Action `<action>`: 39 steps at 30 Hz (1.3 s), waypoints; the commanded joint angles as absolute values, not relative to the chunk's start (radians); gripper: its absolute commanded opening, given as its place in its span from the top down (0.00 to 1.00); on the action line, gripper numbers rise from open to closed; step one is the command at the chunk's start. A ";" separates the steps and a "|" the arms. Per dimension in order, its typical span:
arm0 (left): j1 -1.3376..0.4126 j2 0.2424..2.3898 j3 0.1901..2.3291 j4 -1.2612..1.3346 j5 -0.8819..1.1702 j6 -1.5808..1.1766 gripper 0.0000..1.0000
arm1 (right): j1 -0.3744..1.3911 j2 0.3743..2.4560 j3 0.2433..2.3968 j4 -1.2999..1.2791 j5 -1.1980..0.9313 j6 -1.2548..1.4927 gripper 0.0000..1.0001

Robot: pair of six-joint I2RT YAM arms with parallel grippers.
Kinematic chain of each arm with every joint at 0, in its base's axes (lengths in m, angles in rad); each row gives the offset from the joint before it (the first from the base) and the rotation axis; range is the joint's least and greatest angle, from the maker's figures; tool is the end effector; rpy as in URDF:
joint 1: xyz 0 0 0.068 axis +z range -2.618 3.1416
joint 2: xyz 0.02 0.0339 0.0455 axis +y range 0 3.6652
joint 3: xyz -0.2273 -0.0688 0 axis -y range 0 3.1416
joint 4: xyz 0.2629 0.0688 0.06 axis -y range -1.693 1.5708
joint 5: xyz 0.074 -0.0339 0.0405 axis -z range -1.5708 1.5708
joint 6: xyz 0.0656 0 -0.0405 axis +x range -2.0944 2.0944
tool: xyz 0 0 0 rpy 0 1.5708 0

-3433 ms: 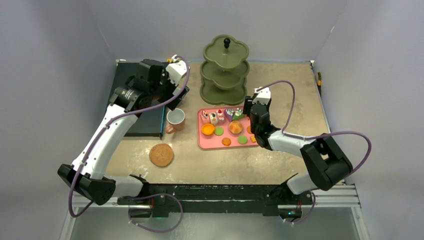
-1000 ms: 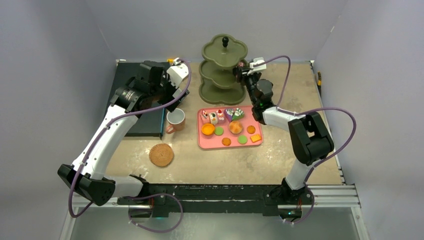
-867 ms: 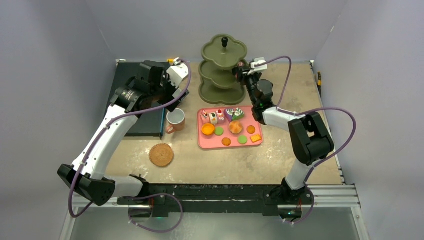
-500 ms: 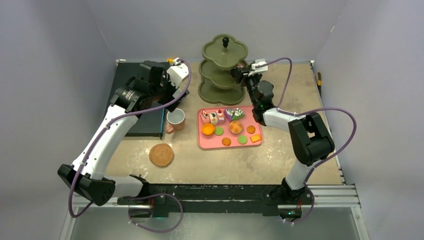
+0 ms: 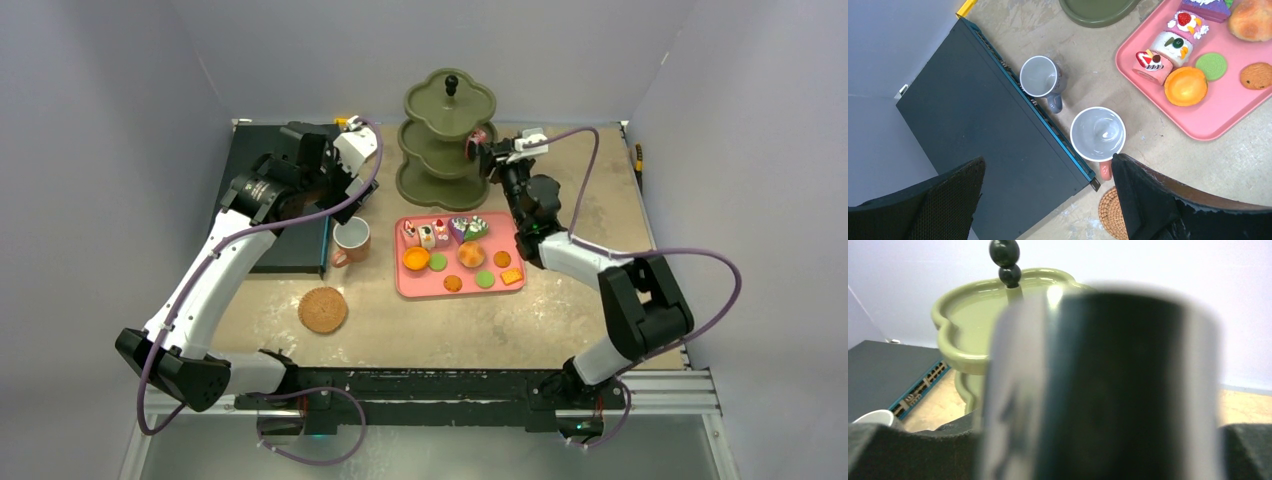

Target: Serve the afternoon tea

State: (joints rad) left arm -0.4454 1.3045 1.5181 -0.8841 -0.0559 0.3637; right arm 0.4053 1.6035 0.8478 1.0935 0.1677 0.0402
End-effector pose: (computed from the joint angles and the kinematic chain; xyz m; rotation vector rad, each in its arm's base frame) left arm 0.2847 -0.1318 0.3605 0.8538 2.0710 0.0184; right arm 0.3634 0.1440 0.2500 -0.0801 1.2403 0.2836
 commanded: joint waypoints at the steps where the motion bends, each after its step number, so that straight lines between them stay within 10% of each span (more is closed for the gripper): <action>1: -0.439 1.285 1.520 -0.876 -0.041 0.379 0.04 | 0.444 1.481 0.770 1.123 0.218 0.044 0.43; 39: -0.439 1.284 1.523 -0.891 -0.032 0.399 0.04 | 0.671 1.459 0.502 0.964 0.725 0.256 0.45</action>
